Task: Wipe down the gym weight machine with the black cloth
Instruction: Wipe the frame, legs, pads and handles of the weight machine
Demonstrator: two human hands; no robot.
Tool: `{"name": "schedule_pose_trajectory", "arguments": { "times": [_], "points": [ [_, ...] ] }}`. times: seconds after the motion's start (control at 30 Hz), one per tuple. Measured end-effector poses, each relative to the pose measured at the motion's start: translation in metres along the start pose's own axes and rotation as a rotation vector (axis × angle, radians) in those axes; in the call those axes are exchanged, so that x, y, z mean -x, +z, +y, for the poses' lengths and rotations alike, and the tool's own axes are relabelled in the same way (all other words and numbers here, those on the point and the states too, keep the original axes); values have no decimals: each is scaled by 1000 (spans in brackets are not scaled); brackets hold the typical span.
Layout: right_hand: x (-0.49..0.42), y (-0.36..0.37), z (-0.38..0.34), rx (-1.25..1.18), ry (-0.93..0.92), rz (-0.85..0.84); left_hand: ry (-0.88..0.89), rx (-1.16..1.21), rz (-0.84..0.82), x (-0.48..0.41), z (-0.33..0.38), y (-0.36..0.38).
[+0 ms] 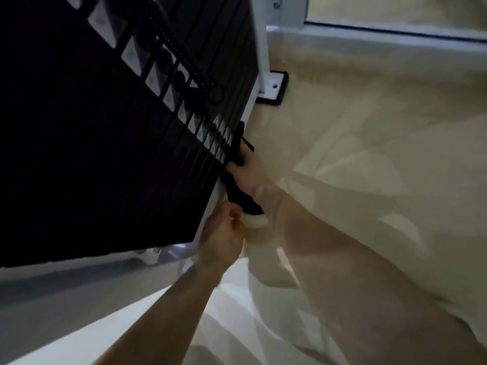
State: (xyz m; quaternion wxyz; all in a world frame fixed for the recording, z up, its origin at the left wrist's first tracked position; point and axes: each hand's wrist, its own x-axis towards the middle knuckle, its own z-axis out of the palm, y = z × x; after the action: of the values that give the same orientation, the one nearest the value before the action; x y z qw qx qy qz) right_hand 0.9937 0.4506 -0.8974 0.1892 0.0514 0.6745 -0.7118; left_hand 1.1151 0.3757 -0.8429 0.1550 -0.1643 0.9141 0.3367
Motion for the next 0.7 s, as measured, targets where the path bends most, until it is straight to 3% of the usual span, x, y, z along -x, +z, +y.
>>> {"name": "schedule_pose_trajectory", "arguments": {
  "times": [0.17, 0.27, 0.33, 0.4, 0.47, 0.6, 0.7],
  "points": [
    [-44, -48, -39, -154, 110, 432, -58, 81, 49, -47, 28, 13],
    [-88, -93, -72, -203, 63, 703, -50, 139, 84, -71, 43, 22],
    [-112, -105, -93, -152, 51, 607, -56, 182, 114, -88, 53, 28],
    [-126, -95, -105, -108, 18, 362, -74, 232, 144, -103, 63, 33],
    [-131, -81, -108, 33, 8, 222, -79, 272, 151, -114, 71, 35],
    [-137, -91, -87, 107, 218, 127, -45, 227, 131, -116, 81, 34],
    [-130, -115, -92, -65, 275, 131, -59, 273, 154, -118, 82, 32]
  ]
}}
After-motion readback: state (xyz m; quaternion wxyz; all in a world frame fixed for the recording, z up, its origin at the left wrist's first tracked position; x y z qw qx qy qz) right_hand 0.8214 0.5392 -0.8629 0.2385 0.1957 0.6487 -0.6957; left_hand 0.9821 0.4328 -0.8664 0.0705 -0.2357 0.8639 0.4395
